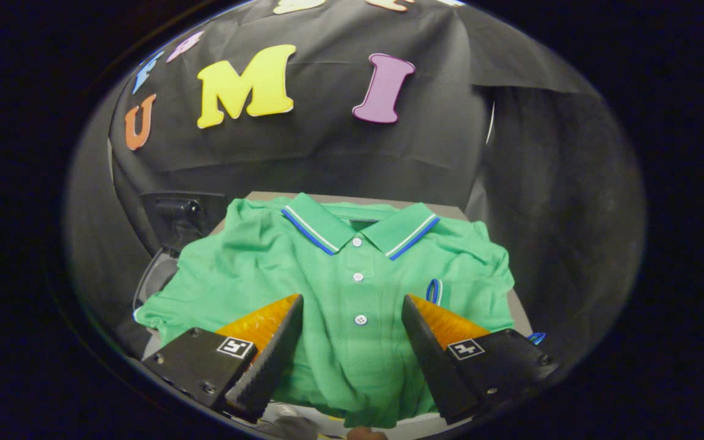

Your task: Put the clothes into the washing machine and then close the washing machine lid.

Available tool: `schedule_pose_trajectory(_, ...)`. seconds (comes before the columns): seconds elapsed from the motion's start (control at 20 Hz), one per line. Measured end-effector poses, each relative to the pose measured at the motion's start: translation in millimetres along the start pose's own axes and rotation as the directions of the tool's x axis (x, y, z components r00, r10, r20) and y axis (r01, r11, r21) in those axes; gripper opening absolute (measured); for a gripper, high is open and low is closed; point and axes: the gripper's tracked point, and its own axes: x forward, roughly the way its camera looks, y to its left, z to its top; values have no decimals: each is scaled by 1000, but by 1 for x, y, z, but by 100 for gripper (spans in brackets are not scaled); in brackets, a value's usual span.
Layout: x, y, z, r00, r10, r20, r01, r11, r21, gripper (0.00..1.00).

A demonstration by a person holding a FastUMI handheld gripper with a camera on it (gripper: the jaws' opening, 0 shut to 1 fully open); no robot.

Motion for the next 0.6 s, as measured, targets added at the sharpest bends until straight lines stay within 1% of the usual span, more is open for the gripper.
schedule_pose_trajectory(0.05, 1, 0, -1, 1000, 0, -2, 0, 1000, 14, 100)
schedule_pose_trajectory(0.15, 2, 1, -3, 1000, -8, 5, 8, 1000, -26, 100)
schedule_pose_trajectory(0.2, 2, 2, -2, 1000, -11, -3, 11, 1000, -26, 100)
schedule_pose_trajectory(0.3, 1, 8, -4, 1000, 7, -18, -7, 1000, 19, 99)
schedule_pose_trajectory(0.4, 2, 12, -3, 999, 31, -30, -31, 1000, -2, 86)
schedule_pose_trajectory(0.5, 4, 16, 0, 999, 39, 4, -39, 999, 28, 43)
schedule_pose_trajectory(0.55, 3, 16, 0, 999, 40, -3, -40, 999, 19, 22)
schedule_pose_trajectory(0.6, 2, 16, 0, 999, 39, -13, -39, 999, 31, 18)
